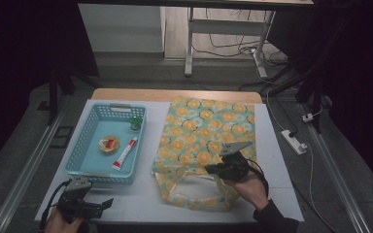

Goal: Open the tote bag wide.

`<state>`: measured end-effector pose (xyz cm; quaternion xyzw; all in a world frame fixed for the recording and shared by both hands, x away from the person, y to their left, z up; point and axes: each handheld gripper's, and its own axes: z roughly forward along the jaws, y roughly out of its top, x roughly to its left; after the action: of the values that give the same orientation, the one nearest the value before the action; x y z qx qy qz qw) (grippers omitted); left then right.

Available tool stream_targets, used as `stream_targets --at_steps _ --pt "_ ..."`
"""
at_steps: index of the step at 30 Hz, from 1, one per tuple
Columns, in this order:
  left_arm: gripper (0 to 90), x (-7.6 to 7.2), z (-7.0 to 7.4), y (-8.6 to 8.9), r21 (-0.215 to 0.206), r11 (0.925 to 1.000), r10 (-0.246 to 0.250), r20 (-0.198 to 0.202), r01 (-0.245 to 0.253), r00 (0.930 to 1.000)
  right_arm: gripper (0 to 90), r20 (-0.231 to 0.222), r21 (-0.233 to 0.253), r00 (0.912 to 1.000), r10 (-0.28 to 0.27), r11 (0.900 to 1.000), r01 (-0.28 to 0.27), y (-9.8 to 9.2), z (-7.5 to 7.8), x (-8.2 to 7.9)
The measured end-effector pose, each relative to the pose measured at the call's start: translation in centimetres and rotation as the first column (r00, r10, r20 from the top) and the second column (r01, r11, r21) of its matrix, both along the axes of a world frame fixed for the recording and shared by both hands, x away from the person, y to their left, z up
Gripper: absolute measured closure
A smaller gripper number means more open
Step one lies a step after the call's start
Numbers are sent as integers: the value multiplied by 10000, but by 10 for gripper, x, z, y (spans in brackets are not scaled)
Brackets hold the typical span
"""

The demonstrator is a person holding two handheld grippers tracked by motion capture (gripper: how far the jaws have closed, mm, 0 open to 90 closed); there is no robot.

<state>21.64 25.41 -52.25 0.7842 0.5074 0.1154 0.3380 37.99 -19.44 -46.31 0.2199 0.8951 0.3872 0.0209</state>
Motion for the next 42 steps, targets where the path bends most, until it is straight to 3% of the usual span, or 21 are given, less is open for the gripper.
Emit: stream_targets --at_steps 19,42 --pt "6 0 0 1 -51 10000 55 -25 -55 10000 893 235 215 9960 -858 9961 853 -6 9 69" --pt "6 0 0 1 -88 9999 62 -31 -62 10000 893 733 86 9815 -1767 9842 1766 4 7 139"
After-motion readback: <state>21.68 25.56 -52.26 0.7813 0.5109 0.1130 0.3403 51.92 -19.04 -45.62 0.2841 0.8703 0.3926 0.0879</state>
